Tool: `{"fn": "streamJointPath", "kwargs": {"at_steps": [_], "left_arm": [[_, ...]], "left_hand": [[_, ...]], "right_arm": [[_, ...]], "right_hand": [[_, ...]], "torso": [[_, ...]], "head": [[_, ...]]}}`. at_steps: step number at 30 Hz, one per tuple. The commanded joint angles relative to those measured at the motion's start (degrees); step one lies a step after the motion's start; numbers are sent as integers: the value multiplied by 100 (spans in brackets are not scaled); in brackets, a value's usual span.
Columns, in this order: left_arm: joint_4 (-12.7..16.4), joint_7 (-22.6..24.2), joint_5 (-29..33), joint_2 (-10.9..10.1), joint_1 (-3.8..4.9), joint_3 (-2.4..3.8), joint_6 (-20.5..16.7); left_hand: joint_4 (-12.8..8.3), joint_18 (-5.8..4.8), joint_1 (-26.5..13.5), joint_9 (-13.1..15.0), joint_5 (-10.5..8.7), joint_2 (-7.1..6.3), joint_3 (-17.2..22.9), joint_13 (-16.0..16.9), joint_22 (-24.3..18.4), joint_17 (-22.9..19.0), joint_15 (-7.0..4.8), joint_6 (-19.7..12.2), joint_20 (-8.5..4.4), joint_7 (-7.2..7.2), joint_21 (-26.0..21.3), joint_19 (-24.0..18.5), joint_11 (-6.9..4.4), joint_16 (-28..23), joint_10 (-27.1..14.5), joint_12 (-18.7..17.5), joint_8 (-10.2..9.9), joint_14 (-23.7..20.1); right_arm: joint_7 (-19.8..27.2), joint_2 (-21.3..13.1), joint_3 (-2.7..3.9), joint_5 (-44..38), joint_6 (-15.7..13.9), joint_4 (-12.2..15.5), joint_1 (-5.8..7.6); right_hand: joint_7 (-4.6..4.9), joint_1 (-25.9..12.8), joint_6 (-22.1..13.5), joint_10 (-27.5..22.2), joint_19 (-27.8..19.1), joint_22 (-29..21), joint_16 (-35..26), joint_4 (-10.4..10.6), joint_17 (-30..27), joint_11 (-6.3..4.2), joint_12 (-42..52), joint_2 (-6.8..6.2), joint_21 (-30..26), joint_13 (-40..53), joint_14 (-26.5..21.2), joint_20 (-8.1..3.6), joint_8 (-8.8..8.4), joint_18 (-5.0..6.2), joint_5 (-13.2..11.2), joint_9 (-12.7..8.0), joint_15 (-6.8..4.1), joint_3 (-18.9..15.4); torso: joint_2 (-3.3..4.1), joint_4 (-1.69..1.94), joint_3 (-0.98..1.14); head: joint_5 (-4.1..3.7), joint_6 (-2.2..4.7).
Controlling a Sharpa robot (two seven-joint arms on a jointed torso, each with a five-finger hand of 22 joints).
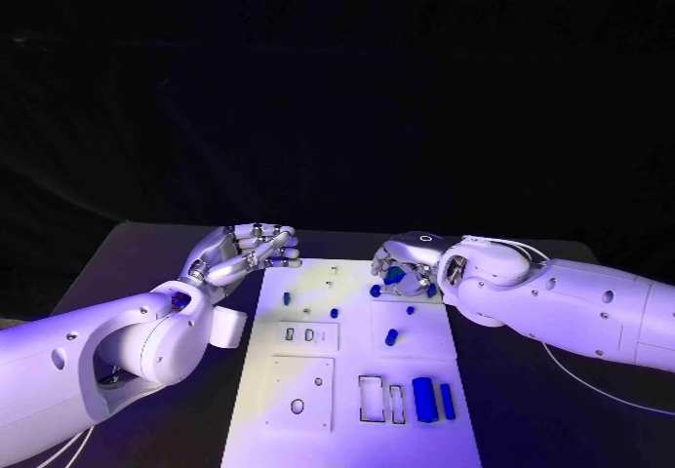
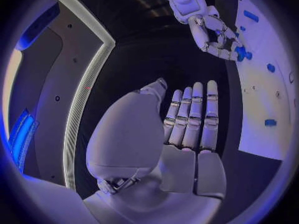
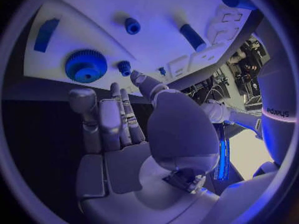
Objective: Assemble the parts on the task board
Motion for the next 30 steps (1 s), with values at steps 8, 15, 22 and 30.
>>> {"fn": "streamJointPath", "kwargs": {"at_steps": [8,15,22,30], "left_arm": [[55,-28,-31,-22,33,10,166],[48,-50,-29,-28,40,10,189],[41,-60,-26,-34,45,10,200],[44,-70,-21,-51,54,10,209]], "left_hand": [[14,117,-11,3,-36,-49,26,3,-3,15,11,21,2,50,17,24,6,9,48,-13,1,21],[16,116,-17,3,-36,-49,27,3,-4,17,12,19,2,51,16,24,7,7,47,-19,-2,20],[19,116,-27,2,-36,-46,30,2,-6,20,14,17,3,52,15,23,9,4,48,-26,-5,17],[24,116,-39,1,-36,-33,38,1,-8,26,15,18,3,54,14,23,10,1,50,-36,-8,16]], "right_arm": [[-143,109,-11,-326,219,-88,-97],[-137,157,-13,-327,188,-106,-117],[-188,183,-13,-273,153,-171,-123],[-276,199,-13,-225,-32,-216,-131]], "right_hand": [[22,71,23,-63,225,594,377,33,364,3,46,10,438,12,195,15,-11,-134,31,46,36,83],[4,68,81,-24,334,893,559,64,538,-7,78,44,651,18,212,21,18,-175,35,84,33,164],[-69,67,207,108,446,1200,714,147,661,-62,147,171,867,34,221,3,102,-217,-58,161,-13,345],[-259,331,562,493,633,1682,914,92,829,-246,317,526,1188,117,237,-110,489,-289,-509,516,-164,809]], "torso": [[81,26,3],[103,39,-1],[122,31,-1],[144,34,2]], "head": [[3,-19],[5,-25],[17,-25],[23,-24]]}}
